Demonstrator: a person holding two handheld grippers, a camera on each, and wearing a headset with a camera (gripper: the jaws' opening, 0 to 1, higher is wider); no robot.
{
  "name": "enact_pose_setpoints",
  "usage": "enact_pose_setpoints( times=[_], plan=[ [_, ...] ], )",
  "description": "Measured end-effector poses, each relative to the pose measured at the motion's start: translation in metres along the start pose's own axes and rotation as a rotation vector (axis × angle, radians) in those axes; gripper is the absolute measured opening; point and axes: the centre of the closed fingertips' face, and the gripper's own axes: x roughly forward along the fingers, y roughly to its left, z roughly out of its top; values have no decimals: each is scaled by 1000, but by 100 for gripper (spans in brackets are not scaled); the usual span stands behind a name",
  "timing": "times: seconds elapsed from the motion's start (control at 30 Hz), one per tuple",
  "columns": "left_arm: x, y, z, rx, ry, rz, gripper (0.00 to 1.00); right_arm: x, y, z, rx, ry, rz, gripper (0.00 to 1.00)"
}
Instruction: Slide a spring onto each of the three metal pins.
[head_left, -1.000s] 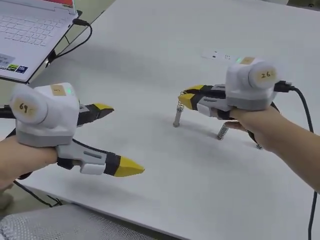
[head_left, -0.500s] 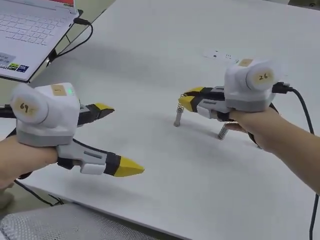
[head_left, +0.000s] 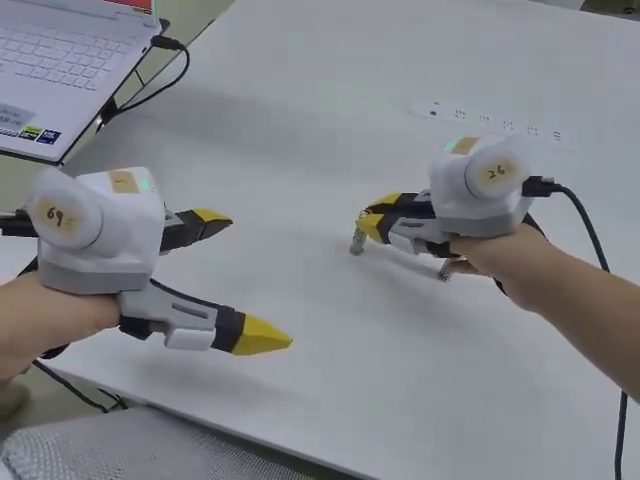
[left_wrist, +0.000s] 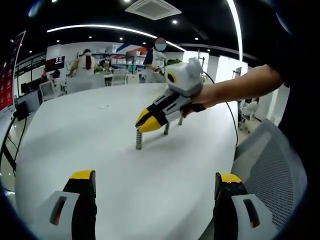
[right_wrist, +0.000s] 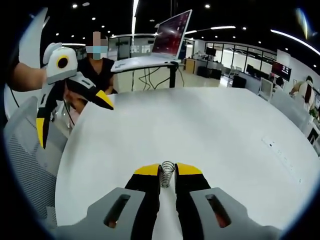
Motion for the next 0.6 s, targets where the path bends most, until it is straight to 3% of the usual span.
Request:
enact_pose_setpoints(
  times=[0.2,0.6],
  plan=[
    [0,1,1,0,-2,0,96,7,5,-12,-50,56,8,8],
    [4,-4,6,5,-2,-13,96,5,1,-12,-68,63,10,9]
  ],
)
